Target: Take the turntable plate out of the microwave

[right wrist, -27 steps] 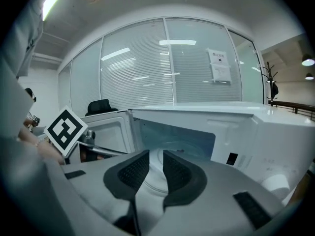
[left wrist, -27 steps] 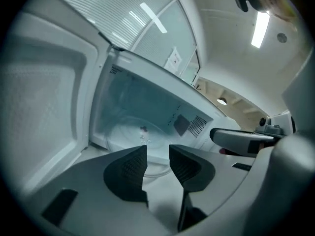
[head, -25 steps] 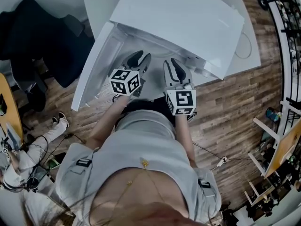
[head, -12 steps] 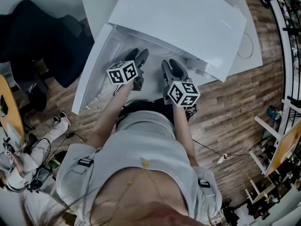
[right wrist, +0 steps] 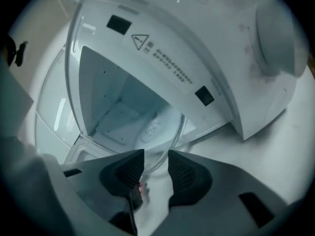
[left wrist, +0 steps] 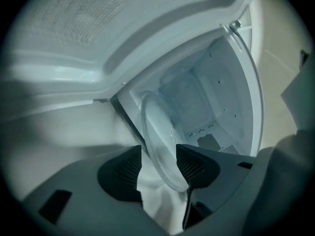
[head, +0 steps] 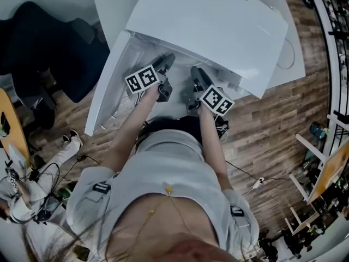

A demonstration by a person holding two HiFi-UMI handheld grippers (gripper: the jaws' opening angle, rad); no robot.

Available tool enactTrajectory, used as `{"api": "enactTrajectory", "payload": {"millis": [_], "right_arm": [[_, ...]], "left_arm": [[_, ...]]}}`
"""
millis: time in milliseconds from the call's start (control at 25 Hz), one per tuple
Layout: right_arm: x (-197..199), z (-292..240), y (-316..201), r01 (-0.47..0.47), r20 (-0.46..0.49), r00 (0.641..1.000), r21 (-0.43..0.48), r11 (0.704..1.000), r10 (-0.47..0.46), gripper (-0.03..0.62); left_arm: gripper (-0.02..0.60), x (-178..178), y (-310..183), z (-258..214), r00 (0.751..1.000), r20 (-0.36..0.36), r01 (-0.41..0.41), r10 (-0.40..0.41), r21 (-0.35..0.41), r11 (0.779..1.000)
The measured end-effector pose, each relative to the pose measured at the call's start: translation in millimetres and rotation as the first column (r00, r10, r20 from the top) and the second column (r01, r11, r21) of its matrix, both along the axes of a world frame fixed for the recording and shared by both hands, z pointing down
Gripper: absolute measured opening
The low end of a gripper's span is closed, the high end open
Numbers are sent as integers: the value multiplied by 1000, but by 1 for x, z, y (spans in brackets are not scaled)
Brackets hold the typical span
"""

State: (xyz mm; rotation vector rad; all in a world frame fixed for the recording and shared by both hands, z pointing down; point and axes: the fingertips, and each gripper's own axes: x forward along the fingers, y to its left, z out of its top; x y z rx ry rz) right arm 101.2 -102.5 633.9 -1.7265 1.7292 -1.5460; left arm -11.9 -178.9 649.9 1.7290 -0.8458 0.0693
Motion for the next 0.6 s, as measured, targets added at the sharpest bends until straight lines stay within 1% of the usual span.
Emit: {"api": "enactTrajectory", "payload": {"millis": [40,120,200,240,280,320,400,520,600], "right_arm": [[1,0,-1,-24,31,999,5,1000,24,160],[2,-1,-1,-47,65,997,4,999,46,172],[2,1,2,-43,58,997,-8,999,44,187],[2,2,3,-45,57,997,-14,999,45,189],[2,4,5,-49,65,997,-17,999,50,190],[2,6,5,-53,80,995,-17,998,54,201],[-1,10,3,-50,116,992,-9,999,51,233],[-4,12,-3,-44,153,987,19,999,40,242],[-5,13,-5,-45,165,985,25,999,41,243]], "left_arm": [[235,1,-2,1,999,-38,21,-22,-19,1000],[227,3,-5,4,996,-82,41,-45,-47,998],[188,5,-7,7,993,-110,47,-54,-63,997],[157,7,-7,8,990,-125,50,-58,-72,996],[122,8,-7,9,988,-141,53,-64,-82,995],[110,8,-8,9,985,-159,56,-70,-91,994],[95,9,-7,8,976,-201,63,-85,-114,992],[75,9,-2,7,956,-275,59,-104,-165,984],[69,9,4,5,948,-299,54,-107,-179,982]]}}
